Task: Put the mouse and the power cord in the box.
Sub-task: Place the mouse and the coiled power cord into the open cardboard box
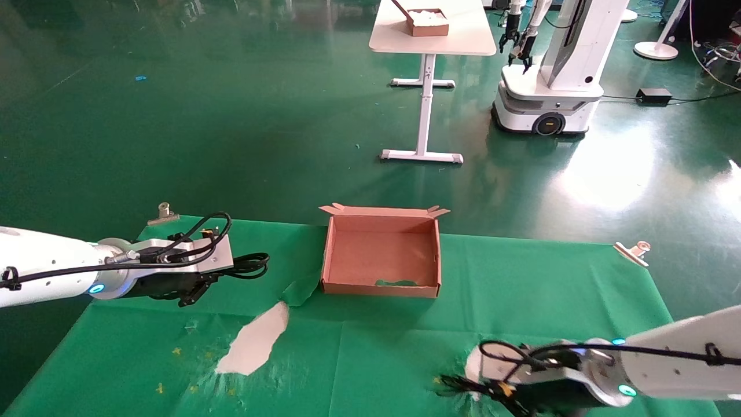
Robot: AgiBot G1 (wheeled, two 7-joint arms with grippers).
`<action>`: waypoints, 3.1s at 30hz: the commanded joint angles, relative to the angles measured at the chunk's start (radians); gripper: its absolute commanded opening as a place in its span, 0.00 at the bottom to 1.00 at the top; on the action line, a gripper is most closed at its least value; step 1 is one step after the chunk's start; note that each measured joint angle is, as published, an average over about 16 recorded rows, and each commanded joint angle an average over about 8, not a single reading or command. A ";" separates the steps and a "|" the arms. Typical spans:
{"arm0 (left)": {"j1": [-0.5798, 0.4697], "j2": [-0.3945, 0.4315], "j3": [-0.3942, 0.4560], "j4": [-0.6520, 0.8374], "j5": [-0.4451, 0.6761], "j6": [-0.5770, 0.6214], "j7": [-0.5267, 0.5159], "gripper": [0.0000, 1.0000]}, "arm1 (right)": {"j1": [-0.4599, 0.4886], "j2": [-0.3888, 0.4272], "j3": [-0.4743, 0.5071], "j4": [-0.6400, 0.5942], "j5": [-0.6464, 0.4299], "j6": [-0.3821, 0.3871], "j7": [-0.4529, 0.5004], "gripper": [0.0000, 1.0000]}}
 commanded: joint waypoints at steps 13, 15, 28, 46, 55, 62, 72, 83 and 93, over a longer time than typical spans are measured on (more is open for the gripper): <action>-0.095 0.081 -0.050 0.016 -0.133 0.042 -0.024 0.00 | 0.078 0.076 0.093 -0.001 0.083 0.021 0.027 0.00; -0.105 0.120 -0.052 0.032 -0.136 0.017 -0.025 0.00 | 0.101 0.096 0.110 -0.007 0.085 0.032 0.031 0.00; -0.050 0.390 0.065 0.206 -0.082 -0.314 0.073 0.00 | 0.270 0.166 0.181 -0.086 0.083 0.065 0.005 0.00; -0.099 0.398 0.443 0.292 -0.208 -0.561 -0.014 1.00 | 0.305 0.182 0.202 -0.063 0.120 0.033 0.019 0.00; -0.128 0.396 0.541 0.308 -0.270 -0.603 -0.043 1.00 | 0.310 0.165 0.202 -0.045 0.129 0.031 0.031 0.00; -0.178 0.368 0.558 0.391 -0.306 -0.620 -0.102 1.00 | 0.309 0.142 0.199 -0.015 0.148 0.019 0.031 0.00; -0.253 0.185 0.535 0.402 -0.276 -0.602 -0.195 1.00 | 0.334 -0.052 0.159 -0.114 0.145 0.084 -0.071 0.00; -0.250 0.130 0.546 0.296 -0.178 -0.581 -0.326 1.00 | 0.409 -0.380 0.057 -0.560 0.057 0.312 -0.327 0.00; -0.246 0.112 0.550 0.245 -0.115 -0.569 -0.400 1.00 | 0.427 -0.418 -0.065 -0.664 0.084 0.400 -0.367 0.81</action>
